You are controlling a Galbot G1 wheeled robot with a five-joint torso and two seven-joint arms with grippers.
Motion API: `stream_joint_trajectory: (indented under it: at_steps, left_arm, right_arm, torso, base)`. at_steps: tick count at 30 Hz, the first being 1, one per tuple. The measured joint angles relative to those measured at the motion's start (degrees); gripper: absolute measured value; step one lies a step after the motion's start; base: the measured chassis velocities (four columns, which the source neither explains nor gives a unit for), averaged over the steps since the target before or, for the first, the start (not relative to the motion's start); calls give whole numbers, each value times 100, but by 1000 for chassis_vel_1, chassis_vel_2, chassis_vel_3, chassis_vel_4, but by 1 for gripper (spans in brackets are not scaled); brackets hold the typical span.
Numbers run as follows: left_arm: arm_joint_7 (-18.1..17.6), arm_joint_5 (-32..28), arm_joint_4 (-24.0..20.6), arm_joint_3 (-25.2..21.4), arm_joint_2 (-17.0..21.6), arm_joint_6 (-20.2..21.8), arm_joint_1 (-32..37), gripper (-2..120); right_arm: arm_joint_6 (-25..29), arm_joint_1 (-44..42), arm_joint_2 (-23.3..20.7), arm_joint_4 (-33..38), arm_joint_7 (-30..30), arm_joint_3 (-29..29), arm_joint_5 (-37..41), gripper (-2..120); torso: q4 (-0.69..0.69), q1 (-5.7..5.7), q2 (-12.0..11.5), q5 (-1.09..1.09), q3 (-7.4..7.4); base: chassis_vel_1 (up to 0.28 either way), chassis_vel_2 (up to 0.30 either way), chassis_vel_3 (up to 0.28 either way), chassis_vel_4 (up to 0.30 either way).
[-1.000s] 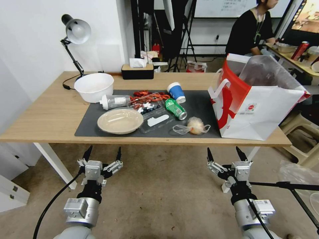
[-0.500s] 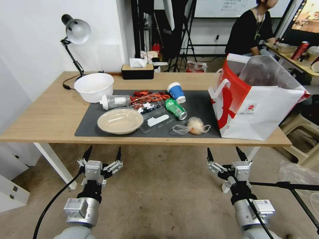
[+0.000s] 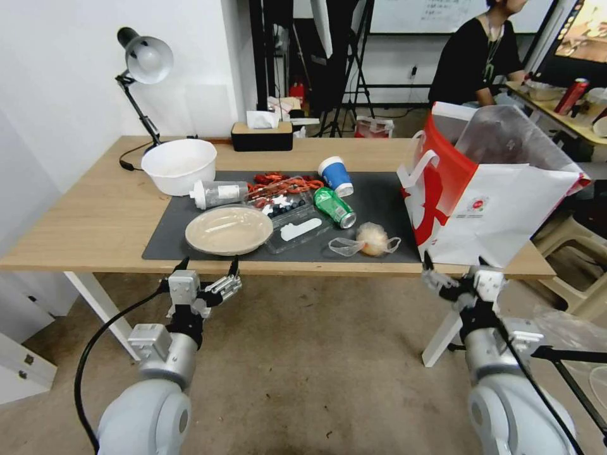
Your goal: Pick up the trash from the table and place it into the takeout bag.
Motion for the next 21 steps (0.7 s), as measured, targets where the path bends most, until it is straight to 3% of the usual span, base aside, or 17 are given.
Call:
stream_joint_trajectory:
  at_steps: [9,15,21]
  left_arm:
    - [8,14,68,-37,-20,-151,-13,100]
    - [11,80,118,-60,-125,-279,12,100]
    - [10,129,143,-92,-161,-383,83,100]
  right_arm:
    - [219,289,-418,-310,-10,-510,644,100]
    - [167,905,-791,-942,58,-894,860,100]
    - [105,1329,-859,-1331,202,-1063,1138,100]
  torso:
    - [-2,0,0,2,-1]
    - [-1,-1,0,3,-1]
    - [-1,-1,0,2,-1]
  base:
    - [0,0,0,0]
    - [0,0,0,0]
    - [0,0,0,0]
